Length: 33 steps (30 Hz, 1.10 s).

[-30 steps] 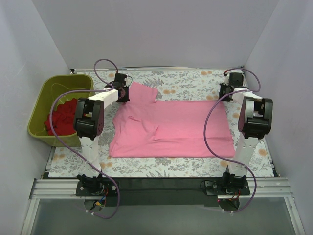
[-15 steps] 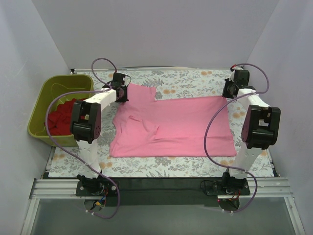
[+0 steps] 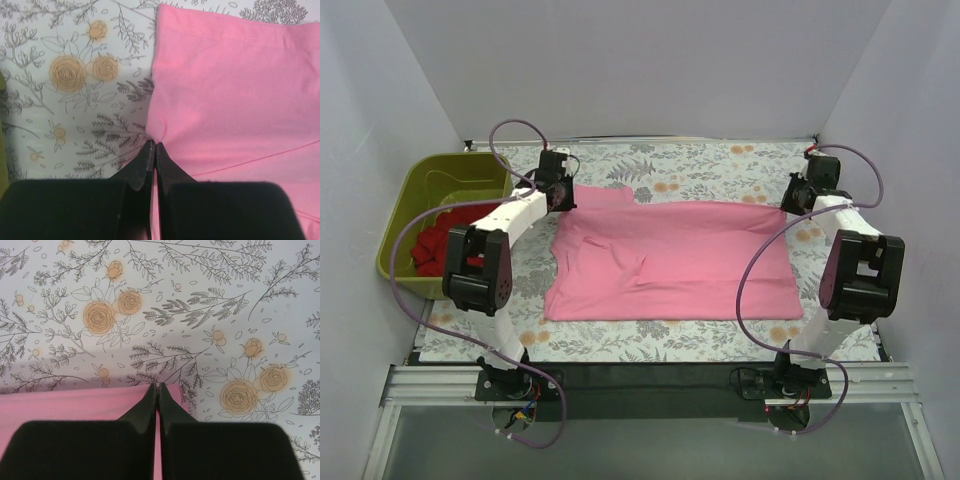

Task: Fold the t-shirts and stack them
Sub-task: Fold the tshirt

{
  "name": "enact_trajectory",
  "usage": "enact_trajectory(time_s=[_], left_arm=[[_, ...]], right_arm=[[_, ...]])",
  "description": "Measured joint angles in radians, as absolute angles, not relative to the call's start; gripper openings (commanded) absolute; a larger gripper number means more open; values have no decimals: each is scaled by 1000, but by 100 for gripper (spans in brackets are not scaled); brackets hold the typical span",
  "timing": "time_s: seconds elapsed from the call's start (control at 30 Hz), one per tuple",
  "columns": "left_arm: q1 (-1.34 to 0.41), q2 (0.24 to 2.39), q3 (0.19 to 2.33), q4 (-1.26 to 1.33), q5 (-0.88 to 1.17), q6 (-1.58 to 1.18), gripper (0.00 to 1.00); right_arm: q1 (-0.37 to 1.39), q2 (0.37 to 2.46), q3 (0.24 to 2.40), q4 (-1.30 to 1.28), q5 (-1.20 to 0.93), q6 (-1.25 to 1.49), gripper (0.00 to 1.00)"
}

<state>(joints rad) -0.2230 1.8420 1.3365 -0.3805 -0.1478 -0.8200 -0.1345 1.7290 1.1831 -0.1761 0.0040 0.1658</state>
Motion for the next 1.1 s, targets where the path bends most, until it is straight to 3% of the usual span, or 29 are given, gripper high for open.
enact_trajectory(time_s=[0.63, 1.1], left_arm=[[-223, 1576, 1088, -386, -120, -896, 0], [-223, 1555, 913, -400, -85, -1027, 0]], right_arm=[[-167, 1438, 931, -183, 7, 239, 1], [-176, 1414, 801, -183, 52, 256, 1]])
